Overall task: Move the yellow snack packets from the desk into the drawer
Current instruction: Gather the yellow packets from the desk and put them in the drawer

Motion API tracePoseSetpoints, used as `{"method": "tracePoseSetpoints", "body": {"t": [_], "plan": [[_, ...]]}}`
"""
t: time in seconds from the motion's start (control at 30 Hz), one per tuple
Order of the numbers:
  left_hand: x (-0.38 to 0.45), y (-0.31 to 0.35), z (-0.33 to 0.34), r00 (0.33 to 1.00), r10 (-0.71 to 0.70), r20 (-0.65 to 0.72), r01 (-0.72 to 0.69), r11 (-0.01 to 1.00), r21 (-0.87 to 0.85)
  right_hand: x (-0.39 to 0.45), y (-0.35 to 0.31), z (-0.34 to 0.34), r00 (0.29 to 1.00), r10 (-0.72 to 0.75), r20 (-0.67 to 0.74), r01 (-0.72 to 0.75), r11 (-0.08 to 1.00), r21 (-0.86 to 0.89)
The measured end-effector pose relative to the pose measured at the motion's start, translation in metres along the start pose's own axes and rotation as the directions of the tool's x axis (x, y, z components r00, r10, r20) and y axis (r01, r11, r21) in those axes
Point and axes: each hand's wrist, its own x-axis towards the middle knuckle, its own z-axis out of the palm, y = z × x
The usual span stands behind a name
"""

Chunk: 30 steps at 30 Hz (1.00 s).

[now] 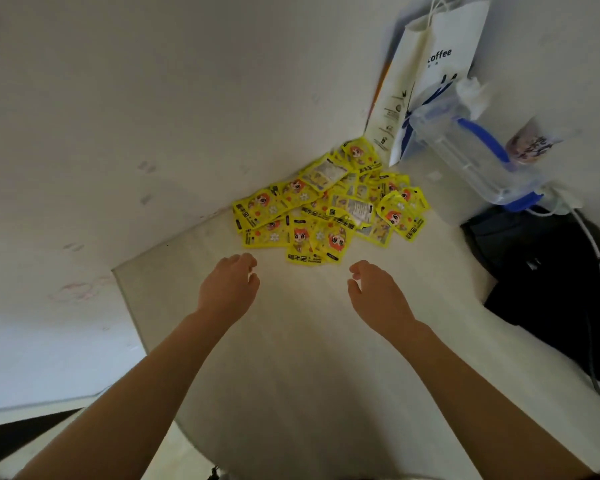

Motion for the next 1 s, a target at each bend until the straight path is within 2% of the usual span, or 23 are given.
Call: {"method": "tracePoseSetpoints", "body": {"t": [0.3,0.6,0.83,1.0], "plan": [[0.097,0.021,-0.005,0.998,-0.04,0.042,0.039,0.999,0.023,0.1,0.007,-0.024,0.998,-0.055,0.021,0.057,0.996,-0.073],[0.17,0.026,0.016,0.998,0.006,0.064,-0.011,0.997,0.079,0.186,0.019,-0.031,0.993,-0.113,0.02,0.115,0.977,-0.181],[0.182,0.025,0.03,0.994,-0.04,0.102,0.026,0.99,0.14,0.213,0.031,-0.022,0.999,-0.03,0.036,0.039,0.959,-0.28],[0.167,0.02,0.037,0.999,-0.038,0.027,0.034,0.989,0.141,0.204,0.036,-0.007,0.997,-0.063,-0.038,0.047,0.945,-0.323]]}}
